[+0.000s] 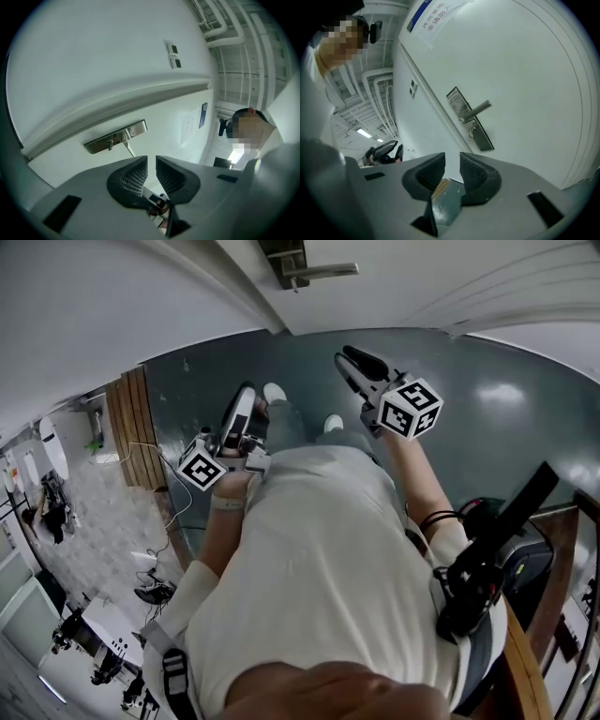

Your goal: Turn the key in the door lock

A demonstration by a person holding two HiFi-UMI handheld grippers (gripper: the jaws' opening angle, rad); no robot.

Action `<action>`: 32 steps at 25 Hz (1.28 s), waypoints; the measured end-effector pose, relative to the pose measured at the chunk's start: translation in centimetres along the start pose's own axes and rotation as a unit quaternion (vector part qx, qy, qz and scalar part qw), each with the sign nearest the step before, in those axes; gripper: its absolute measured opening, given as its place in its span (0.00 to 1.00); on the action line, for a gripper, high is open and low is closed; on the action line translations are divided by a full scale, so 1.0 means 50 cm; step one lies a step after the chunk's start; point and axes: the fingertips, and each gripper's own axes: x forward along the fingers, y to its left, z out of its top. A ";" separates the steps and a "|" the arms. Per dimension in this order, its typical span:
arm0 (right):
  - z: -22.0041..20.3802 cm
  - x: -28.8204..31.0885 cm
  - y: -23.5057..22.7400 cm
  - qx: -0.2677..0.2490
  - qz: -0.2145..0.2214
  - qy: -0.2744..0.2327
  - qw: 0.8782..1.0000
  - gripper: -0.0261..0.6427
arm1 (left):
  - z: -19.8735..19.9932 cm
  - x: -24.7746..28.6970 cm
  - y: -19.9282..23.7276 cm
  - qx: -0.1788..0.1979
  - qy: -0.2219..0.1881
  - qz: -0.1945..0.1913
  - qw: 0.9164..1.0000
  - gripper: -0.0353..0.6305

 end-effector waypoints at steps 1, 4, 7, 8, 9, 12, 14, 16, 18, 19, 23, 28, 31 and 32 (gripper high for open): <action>-0.003 -0.010 0.007 0.002 0.006 -0.002 1.000 0.17 | -0.012 -0.002 -0.012 0.005 0.003 0.000 1.000 0.14; -0.005 -0.040 0.039 0.002 0.016 -0.010 1.000 0.17 | -0.032 -0.014 -0.047 0.011 0.009 -0.006 1.000 0.14; 0.002 -0.053 0.107 0.007 0.027 -0.026 0.999 0.17 | -0.021 -0.046 -0.084 0.013 0.015 -0.018 1.000 0.14; 0.003 -0.056 0.131 0.009 0.032 -0.031 0.999 0.17 | -0.016 -0.058 -0.097 0.014 0.016 -0.022 1.000 0.14; 0.004 -0.058 0.150 0.012 0.037 -0.035 0.999 0.17 | -0.013 -0.065 -0.107 0.016 0.017 -0.026 0.999 0.14; 0.016 -0.069 0.187 0.025 0.057 -0.052 0.997 0.17 | -0.010 -0.065 -0.124 0.024 0.025 -0.037 0.999 0.13; 0.019 -0.069 0.227 0.029 0.073 -0.061 0.995 0.17 | -0.002 -0.078 -0.134 0.031 0.026 -0.044 0.998 0.13; 0.013 -0.063 0.264 0.034 0.089 -0.068 0.993 0.17 | 0.005 -0.095 -0.140 0.039 0.025 -0.050 0.998 0.13; 0.011 -0.057 0.291 0.043 0.103 -0.075 0.991 0.17 | 0.012 -0.106 -0.148 0.044 0.023 -0.057 0.997 0.11; 0.012 -0.057 0.301 0.048 0.109 -0.079 0.990 0.17 | 0.013 -0.108 -0.154 0.046 0.023 -0.060 0.997 0.10; 0.024 -0.061 0.320 0.051 0.119 -0.089 0.988 0.17 | 0.010 -0.108 -0.172 0.050 0.025 -0.069 0.996 0.09; 0.044 -0.064 0.337 0.035 0.116 -0.109 0.987 0.16 | 0.012 -0.107 -0.176 0.047 0.024 -0.076 0.996 0.09; 0.056 -0.067 0.335 0.057 0.115 -0.126 0.984 0.15 | 0.011 -0.108 -0.175 0.046 0.022 -0.076 0.996 0.09; 0.058 -0.068 0.336 0.064 0.119 -0.130 0.982 0.15 | 0.011 -0.109 -0.174 0.045 0.021 -0.076 0.996 0.09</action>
